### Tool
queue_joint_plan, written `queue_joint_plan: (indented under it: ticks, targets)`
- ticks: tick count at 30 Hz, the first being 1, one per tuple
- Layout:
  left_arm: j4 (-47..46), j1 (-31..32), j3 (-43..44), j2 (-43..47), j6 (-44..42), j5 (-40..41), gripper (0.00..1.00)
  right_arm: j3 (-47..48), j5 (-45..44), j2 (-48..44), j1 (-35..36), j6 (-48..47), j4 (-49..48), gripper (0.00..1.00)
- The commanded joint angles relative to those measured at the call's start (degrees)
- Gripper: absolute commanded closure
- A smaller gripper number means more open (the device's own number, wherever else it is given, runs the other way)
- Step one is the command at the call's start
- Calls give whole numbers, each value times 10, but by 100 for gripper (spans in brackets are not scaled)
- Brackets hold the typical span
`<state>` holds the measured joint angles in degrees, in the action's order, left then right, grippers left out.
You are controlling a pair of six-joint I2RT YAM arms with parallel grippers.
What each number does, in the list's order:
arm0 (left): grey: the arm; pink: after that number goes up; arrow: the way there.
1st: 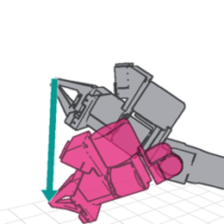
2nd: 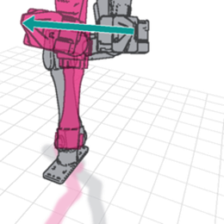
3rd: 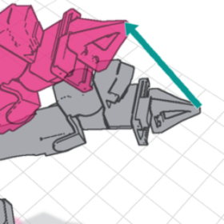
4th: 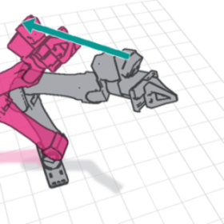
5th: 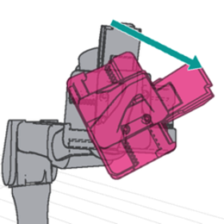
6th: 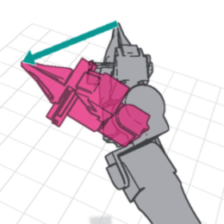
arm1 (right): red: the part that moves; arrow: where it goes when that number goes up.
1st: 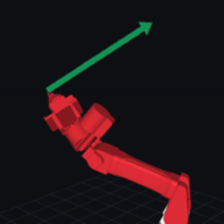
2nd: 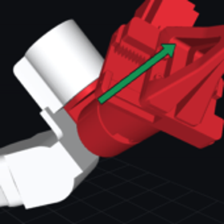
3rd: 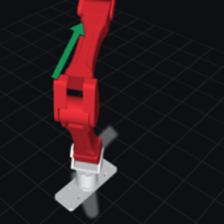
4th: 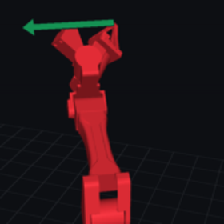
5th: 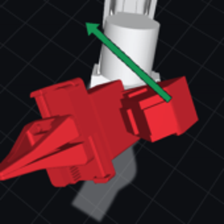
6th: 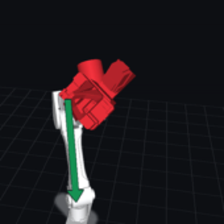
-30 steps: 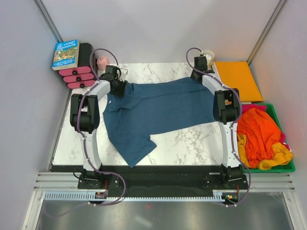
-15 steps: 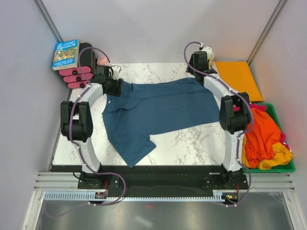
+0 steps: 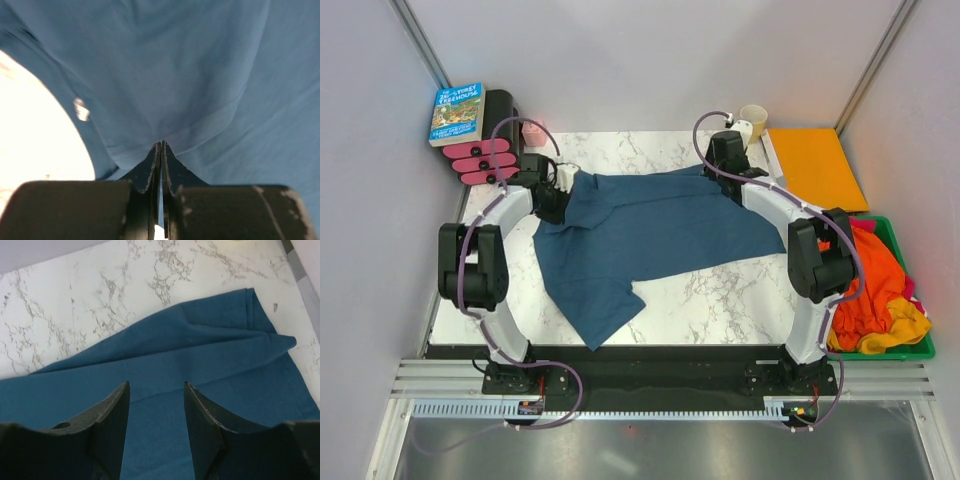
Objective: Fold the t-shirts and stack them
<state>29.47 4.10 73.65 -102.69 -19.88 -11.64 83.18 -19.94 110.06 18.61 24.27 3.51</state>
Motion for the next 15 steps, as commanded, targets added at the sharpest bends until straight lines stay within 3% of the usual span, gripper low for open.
queue_joint_plan:
  ticks: [1,6,15]
  targets:
    - [53,0,8,-33,-67,16,96,-14,-21,-43,12,3,-25,46]
    - [75,0,20,-72,-79,49,96,-27,-22,-47,15,1,-25,46]
    - [83,-40,72,-166,-112,188,97,-50,-41,-49,15,1,-26,46]
